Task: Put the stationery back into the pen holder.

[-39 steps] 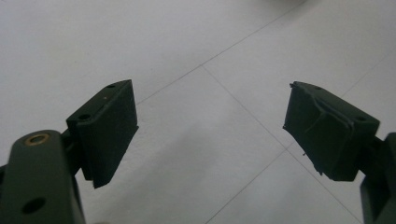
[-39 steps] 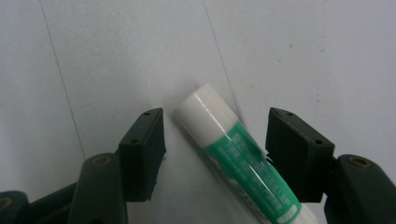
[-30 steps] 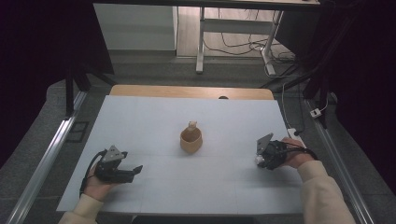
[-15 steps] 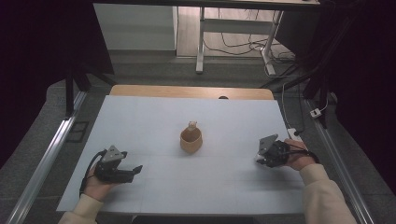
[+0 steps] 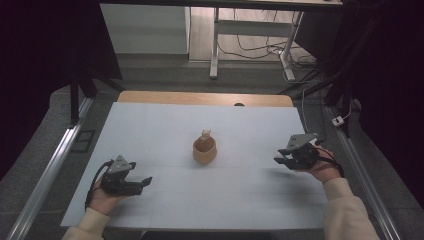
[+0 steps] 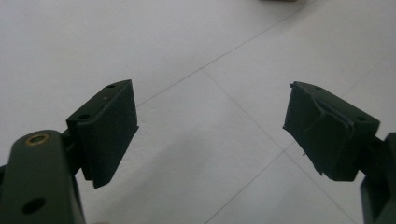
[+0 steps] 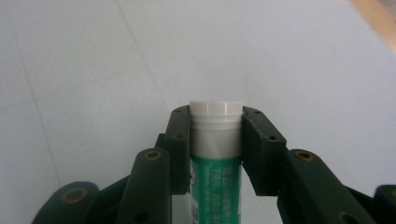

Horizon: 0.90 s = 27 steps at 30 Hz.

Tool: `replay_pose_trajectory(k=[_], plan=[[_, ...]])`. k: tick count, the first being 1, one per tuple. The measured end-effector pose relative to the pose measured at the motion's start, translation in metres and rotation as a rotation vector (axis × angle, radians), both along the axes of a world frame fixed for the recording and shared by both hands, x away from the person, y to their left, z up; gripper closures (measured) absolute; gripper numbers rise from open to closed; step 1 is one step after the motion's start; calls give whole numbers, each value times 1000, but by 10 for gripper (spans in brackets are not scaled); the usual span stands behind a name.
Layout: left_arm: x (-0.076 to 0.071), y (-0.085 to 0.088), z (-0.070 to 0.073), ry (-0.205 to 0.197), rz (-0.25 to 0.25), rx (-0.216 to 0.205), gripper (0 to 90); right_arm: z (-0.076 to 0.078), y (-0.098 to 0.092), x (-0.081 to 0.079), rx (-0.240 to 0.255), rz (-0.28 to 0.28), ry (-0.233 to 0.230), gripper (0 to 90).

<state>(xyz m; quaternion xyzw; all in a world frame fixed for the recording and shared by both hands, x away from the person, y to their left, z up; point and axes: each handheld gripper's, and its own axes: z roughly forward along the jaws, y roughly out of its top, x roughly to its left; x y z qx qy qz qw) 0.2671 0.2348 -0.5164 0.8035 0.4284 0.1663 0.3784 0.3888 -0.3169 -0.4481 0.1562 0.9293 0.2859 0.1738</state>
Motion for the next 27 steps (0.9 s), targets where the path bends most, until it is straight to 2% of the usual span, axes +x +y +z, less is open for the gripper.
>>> replay_pose_trajectory(k=[6, 11, 16, 18, 27], plan=[[0, -2, 1, -4, -1, 13, 170, 8, -3, -2, 134, -51, -22, 659], [0, -1, 1, -5, 3, 11, 170, 14, -1, -7, 251, -57, -31, 659], [0, -2, 0, -3, 2, 7, 170, 17, 5, -11, 326, -97, -51, 657], [0, -2, 1, -3, -1, 8, 170, 17, 6, -12, 370, -103, -50, 657], [0, -2, 1, -3, 1, 7, 170, 15, 12, -14, 488, -151, -52, 657]])
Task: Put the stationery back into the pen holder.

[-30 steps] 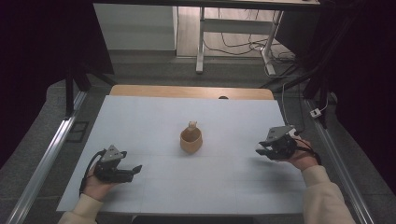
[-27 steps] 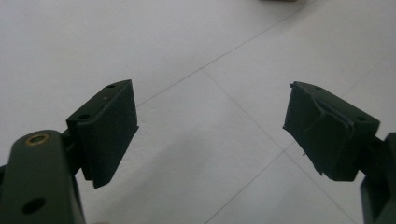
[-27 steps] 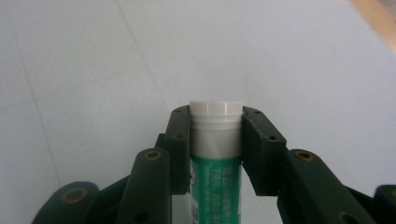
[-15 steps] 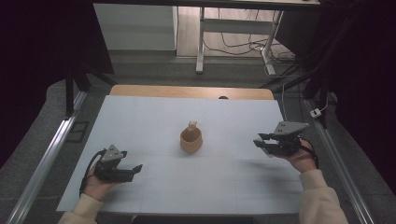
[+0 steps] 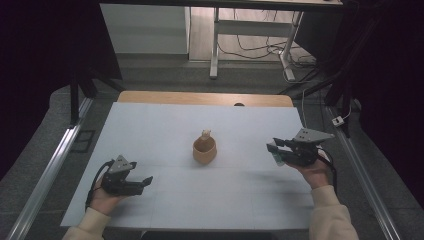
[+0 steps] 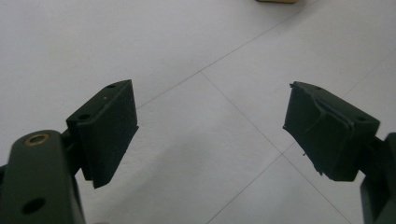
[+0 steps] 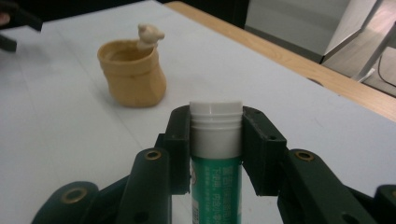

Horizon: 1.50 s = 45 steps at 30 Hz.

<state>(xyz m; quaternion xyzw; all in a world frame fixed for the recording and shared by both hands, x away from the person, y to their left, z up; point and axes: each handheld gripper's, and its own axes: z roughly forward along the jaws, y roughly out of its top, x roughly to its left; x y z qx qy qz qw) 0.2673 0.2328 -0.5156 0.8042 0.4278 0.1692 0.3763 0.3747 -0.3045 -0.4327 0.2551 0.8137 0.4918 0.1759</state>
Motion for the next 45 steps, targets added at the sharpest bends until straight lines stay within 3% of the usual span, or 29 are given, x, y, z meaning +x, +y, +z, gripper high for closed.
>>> replay_pose_trajectory(k=[3, 7, 17, 19, 29, 36, 45], plan=[[0, 1, 0, 1, 3, -3, 170, -1, 2, -1, 40, -11, -10, 657], [0, 1, 0, 2, 8, -1, 170, -2, 4, 0, 44, -27, -6, 657], [0, 1, 0, -1, 11, 1, 170, -3, 9, -2, 106, -61, 2, 656], [0, 1, 0, 0, 11, -3, 170, -2, 11, -2, 98, -66, -1, 656], [0, 1, 1, 0, 13, -9, 171, 2, 25, -6, 125, -44, -15, 656], [1, 1, 1, -1, 14, -5, 172, 3, 45, -3, 142, 0, -17, 656], [2, 1, 0, 1, 8, -4, 171, 1, 67, 4, 157, 17, -4, 656]])
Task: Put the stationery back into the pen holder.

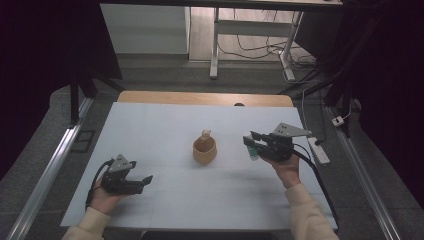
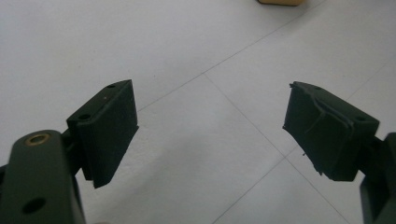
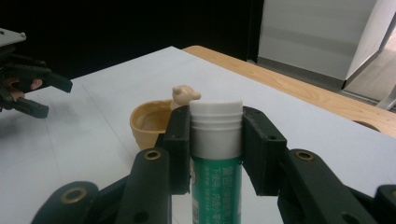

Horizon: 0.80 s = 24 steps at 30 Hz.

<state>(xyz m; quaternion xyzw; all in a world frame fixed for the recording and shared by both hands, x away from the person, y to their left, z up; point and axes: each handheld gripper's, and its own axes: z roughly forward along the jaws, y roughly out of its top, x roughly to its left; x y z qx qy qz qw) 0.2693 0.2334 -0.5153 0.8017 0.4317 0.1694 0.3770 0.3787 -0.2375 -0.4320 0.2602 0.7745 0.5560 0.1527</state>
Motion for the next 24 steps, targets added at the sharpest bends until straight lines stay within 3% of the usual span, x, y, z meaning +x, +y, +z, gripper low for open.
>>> replay_pose_trajectory(k=[11, 24], plan=[[1, 0, 0, 0, -7, -2, 171, 3, 28, 6, 25, 34, -8, 656], [0, -2, -1, 2, -9, -2, 171, 13, 40, 9, 51, 27, -24, 656]])
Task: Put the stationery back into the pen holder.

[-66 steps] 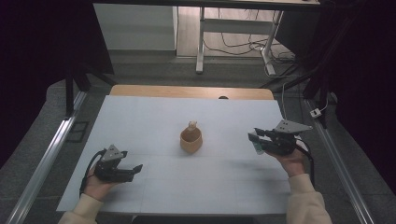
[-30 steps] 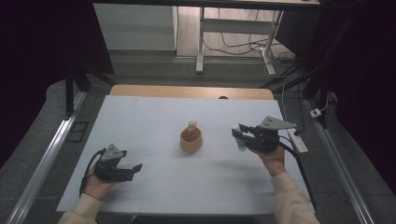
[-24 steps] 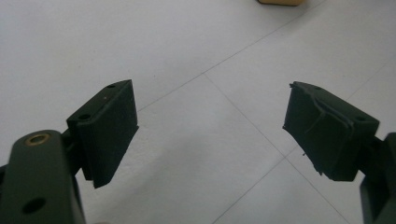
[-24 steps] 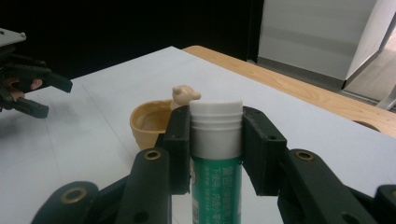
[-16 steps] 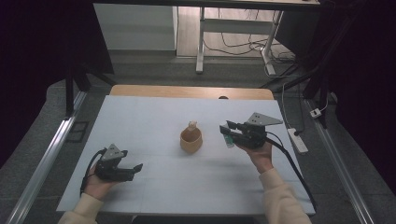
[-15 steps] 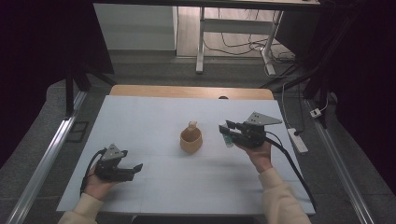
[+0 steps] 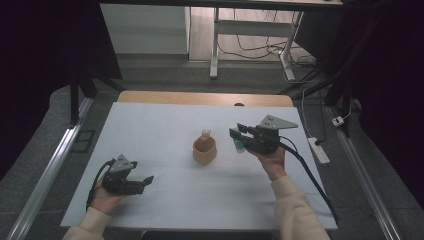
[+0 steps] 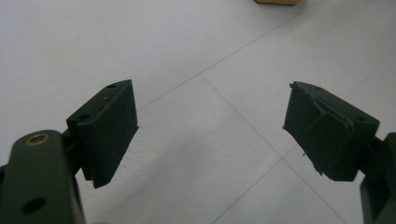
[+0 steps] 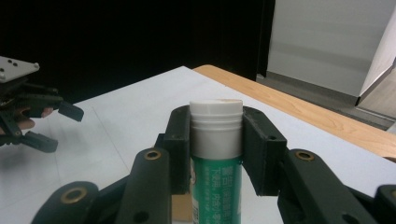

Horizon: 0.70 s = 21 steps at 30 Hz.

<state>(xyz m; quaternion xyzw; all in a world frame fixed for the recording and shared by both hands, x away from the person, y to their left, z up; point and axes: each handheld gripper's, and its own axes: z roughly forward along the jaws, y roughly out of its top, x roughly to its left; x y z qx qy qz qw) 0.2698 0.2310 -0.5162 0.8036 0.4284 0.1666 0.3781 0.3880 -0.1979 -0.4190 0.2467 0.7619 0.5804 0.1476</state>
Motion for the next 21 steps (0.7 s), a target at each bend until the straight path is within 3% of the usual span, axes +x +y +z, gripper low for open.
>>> replay_pose_trajectory(k=[21], plan=[[0, -1, 0, 1, -6, 1, 171, 5, 31, 10, 34, 28, -1, 656]])
